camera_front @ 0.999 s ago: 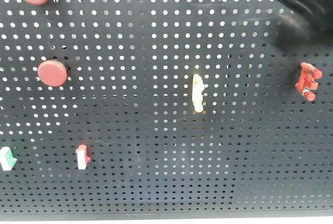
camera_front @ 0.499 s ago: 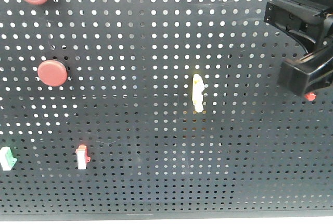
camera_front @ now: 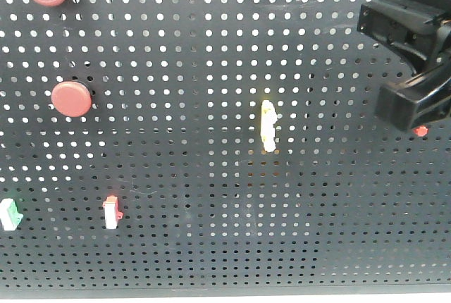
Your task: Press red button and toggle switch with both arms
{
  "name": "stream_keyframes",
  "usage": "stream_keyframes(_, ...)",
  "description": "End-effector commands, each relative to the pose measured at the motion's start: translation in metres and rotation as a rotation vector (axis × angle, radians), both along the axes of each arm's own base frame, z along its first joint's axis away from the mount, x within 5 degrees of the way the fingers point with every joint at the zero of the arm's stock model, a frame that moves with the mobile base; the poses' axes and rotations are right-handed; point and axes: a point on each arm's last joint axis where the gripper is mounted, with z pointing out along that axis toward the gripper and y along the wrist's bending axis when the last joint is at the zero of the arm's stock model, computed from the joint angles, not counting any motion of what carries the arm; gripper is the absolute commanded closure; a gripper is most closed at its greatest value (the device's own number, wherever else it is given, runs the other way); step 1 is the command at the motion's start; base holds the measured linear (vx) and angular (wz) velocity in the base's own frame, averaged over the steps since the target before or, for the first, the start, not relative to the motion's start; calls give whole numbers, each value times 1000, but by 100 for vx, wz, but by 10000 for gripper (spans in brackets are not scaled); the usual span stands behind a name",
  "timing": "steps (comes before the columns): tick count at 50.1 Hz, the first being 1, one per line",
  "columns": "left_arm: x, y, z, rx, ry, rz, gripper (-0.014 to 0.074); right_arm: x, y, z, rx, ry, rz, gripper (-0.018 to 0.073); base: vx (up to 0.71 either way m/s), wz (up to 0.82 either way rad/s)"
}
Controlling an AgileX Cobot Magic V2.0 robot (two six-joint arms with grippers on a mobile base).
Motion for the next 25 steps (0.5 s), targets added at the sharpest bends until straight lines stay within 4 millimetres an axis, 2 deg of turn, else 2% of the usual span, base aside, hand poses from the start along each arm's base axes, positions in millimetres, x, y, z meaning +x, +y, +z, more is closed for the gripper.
stream_keyframes(1, -5, 5, -26, -76, -59, 58, 594, -10, -6, 19, 45, -113, 9, 563, 0, 0)
stream_keyframes(8, -10, 11, -95, -138, -49, 132, 594, -10, -6, 19, 45, -113, 9, 563, 0, 0)
stream_keyframes(19, -13, 13, -180, -177, -36, 151, 594, -10, -6, 19, 45, -113, 9, 563, 0, 0)
stream_keyframes(25, -17, 12, -189, -158, 54, 150, 594, -10, -6, 19, 46, -114, 9, 563, 0, 0)
